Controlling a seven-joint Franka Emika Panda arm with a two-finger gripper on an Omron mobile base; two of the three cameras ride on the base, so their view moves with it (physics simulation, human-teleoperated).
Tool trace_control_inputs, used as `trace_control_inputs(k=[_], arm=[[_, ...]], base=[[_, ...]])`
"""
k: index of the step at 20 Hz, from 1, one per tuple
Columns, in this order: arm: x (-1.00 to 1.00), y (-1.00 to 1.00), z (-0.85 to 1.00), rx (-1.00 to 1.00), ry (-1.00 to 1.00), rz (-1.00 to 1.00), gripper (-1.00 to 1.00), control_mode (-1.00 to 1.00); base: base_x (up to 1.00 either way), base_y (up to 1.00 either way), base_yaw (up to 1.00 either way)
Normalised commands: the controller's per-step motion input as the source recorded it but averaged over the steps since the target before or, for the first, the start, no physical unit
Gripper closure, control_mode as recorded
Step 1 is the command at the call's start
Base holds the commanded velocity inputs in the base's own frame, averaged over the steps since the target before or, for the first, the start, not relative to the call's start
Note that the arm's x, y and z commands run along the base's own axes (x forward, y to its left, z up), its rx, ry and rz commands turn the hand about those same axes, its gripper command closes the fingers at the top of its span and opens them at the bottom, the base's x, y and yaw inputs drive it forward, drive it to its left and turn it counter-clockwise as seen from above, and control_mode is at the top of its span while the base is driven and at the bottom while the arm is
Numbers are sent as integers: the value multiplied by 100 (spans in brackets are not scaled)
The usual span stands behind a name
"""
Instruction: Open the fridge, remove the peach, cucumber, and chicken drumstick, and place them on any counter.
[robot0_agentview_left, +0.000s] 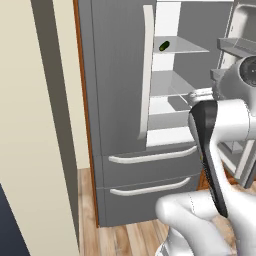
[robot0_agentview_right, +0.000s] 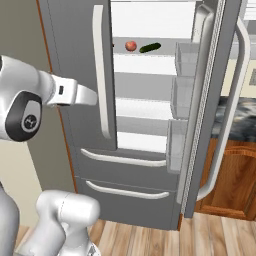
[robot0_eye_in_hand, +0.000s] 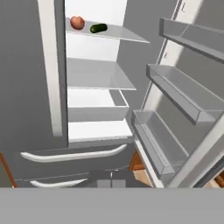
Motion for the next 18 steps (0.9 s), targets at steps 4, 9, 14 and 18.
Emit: trace_control_inputs(k=[4,9,14,18], arm=[[68,24,4,0,4,2,100,-100],[51,50,-8,-1,7,20,-100,-100],[14,21,-20,1,9,13,-100,-100],[32,2,-2,11,0,12,-100,-100]], base=[[0,0,0],[0,0,0],[0,0,0],[0,0,0]])
